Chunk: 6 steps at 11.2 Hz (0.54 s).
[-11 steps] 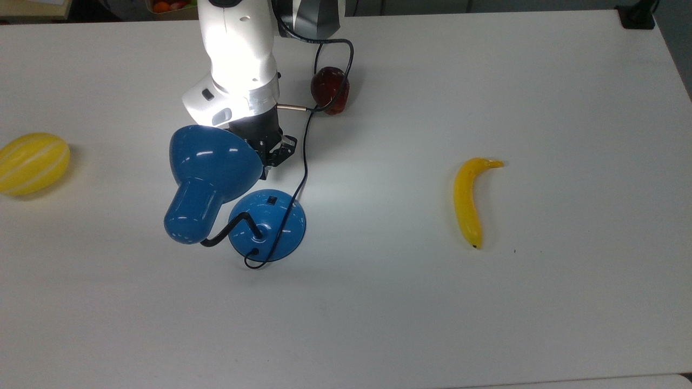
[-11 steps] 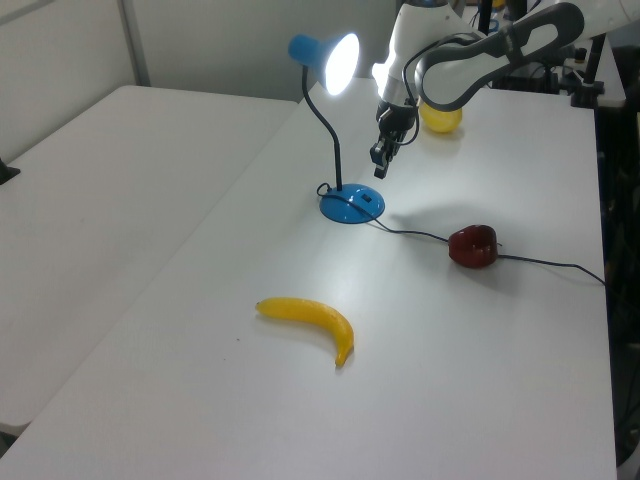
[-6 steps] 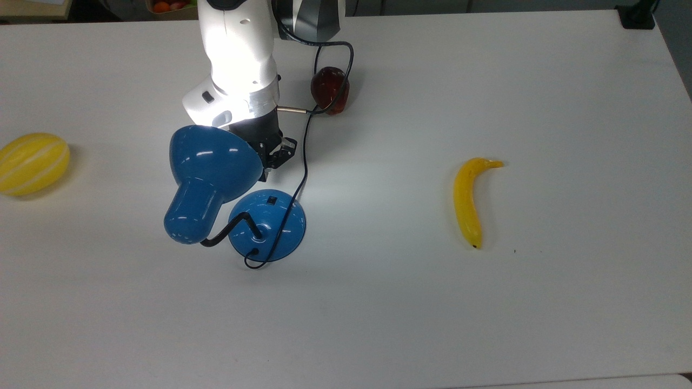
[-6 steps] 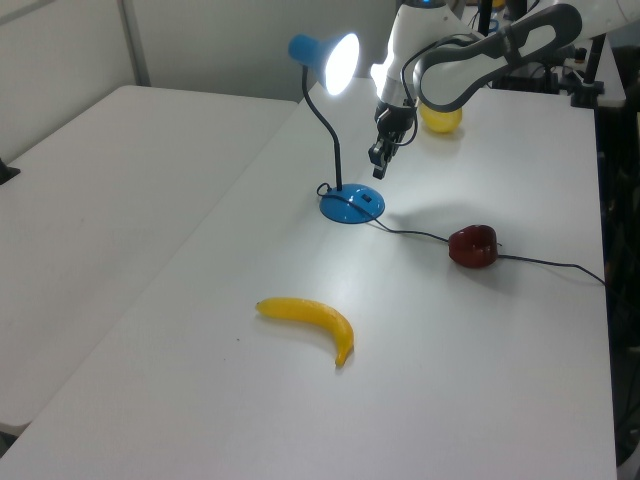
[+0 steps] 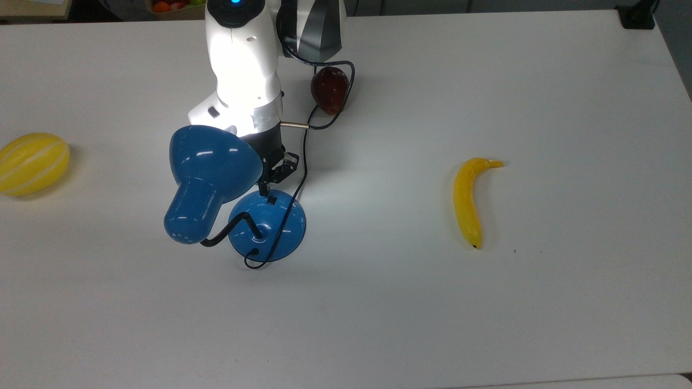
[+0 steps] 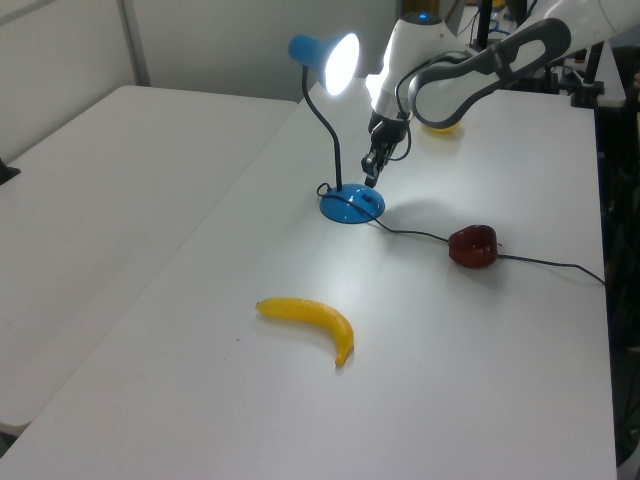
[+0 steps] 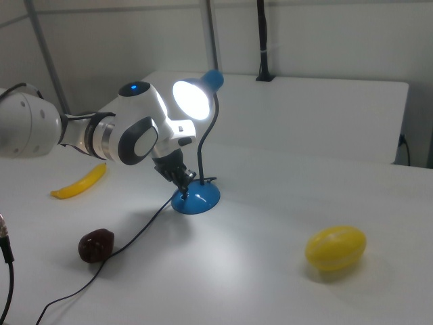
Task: Turn off lamp
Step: 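Lower the gripper and press the switch on the lamp base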
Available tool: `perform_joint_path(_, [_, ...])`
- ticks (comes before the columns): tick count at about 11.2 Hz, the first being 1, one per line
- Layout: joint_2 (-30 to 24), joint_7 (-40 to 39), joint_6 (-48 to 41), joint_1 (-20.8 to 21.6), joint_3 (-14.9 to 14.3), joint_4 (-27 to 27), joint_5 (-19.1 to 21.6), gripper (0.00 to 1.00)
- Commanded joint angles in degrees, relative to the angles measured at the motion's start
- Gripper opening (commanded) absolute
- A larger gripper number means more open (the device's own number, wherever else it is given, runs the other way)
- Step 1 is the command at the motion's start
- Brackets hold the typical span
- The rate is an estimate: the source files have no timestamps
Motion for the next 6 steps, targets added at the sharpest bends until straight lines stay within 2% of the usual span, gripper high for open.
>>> perform_joint_path(1, [1.57, 0.85, 1.89, 1.22, -0.6, 0.37, -0.11, 0.0])
perform_joint_path(6, [2.27, 0.85, 1.81, 2.01, -0.51, -0.07, -0.73, 0.0])
